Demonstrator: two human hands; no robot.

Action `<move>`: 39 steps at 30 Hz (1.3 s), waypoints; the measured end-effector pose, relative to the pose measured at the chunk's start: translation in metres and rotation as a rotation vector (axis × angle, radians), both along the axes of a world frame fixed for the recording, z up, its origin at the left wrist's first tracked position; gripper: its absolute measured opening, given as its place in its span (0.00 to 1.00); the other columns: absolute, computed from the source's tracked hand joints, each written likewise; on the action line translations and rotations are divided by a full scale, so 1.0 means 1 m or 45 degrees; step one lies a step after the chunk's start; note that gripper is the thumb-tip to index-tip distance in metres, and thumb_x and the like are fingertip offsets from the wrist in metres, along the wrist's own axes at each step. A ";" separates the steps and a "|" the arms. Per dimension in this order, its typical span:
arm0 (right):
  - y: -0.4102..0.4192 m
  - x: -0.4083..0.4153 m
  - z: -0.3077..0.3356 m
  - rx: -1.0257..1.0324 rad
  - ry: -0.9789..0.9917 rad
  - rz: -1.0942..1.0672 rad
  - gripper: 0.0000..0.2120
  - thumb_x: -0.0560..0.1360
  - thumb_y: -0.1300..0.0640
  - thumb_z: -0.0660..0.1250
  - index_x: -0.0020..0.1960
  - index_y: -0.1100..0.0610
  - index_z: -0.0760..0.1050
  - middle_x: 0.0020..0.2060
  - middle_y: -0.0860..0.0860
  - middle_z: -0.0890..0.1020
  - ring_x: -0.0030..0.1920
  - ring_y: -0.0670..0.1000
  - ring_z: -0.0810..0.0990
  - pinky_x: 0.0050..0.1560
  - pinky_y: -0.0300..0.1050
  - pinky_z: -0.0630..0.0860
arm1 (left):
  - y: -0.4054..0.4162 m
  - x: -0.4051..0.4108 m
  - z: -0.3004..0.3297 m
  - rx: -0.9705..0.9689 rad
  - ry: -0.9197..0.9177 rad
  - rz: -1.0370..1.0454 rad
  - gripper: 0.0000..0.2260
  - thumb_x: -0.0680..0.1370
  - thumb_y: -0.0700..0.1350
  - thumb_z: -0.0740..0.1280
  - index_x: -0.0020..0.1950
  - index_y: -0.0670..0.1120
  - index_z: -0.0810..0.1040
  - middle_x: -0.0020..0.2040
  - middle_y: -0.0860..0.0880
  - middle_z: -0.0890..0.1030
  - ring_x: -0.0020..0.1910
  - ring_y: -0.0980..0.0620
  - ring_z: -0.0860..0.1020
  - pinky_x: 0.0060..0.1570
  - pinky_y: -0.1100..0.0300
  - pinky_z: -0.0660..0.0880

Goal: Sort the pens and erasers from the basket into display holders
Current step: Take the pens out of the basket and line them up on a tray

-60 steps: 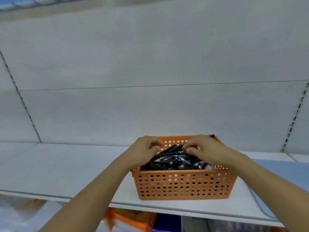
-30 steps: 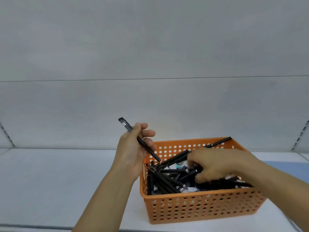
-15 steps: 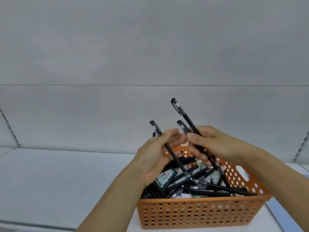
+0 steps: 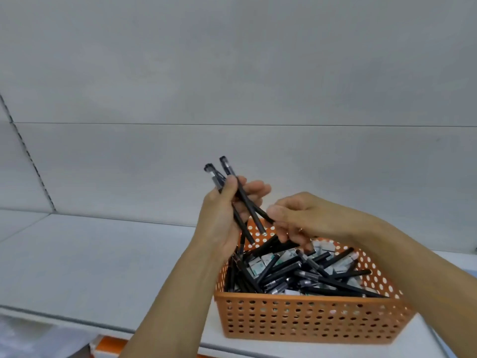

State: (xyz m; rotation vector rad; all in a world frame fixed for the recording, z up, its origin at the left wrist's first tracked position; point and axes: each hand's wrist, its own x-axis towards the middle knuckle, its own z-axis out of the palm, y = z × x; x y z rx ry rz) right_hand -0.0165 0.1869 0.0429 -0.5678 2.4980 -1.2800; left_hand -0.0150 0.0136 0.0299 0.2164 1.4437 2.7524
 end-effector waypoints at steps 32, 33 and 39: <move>0.021 0.032 -0.004 -0.472 -0.364 -0.127 0.14 0.81 0.49 0.58 0.48 0.58 0.74 0.30 0.49 0.68 0.26 0.45 0.58 0.23 0.36 0.52 | 0.026 0.003 -0.017 0.052 -0.194 -0.265 0.24 0.57 0.55 0.82 0.43 0.43 0.79 0.31 0.49 0.68 0.20 0.57 0.63 0.20 0.65 0.65; 0.013 0.033 -0.004 -0.445 -0.397 -0.098 0.14 0.81 0.48 0.58 0.50 0.57 0.77 0.29 0.49 0.68 0.26 0.45 0.57 0.23 0.36 0.52 | 0.027 0.003 -0.014 0.014 -0.180 -0.290 0.23 0.57 0.56 0.82 0.42 0.44 0.82 0.32 0.48 0.72 0.19 0.57 0.64 0.21 0.65 0.66; -0.015 0.037 -0.001 -0.131 -0.044 -0.206 0.26 0.78 0.35 0.54 0.47 0.58 0.75 0.34 0.49 0.75 0.30 0.46 0.70 0.31 0.38 0.66 | 0.020 0.003 0.002 0.066 -0.115 -0.080 0.09 0.69 0.49 0.73 0.42 0.44 0.80 0.42 0.44 0.84 0.38 0.51 0.82 0.41 0.56 0.79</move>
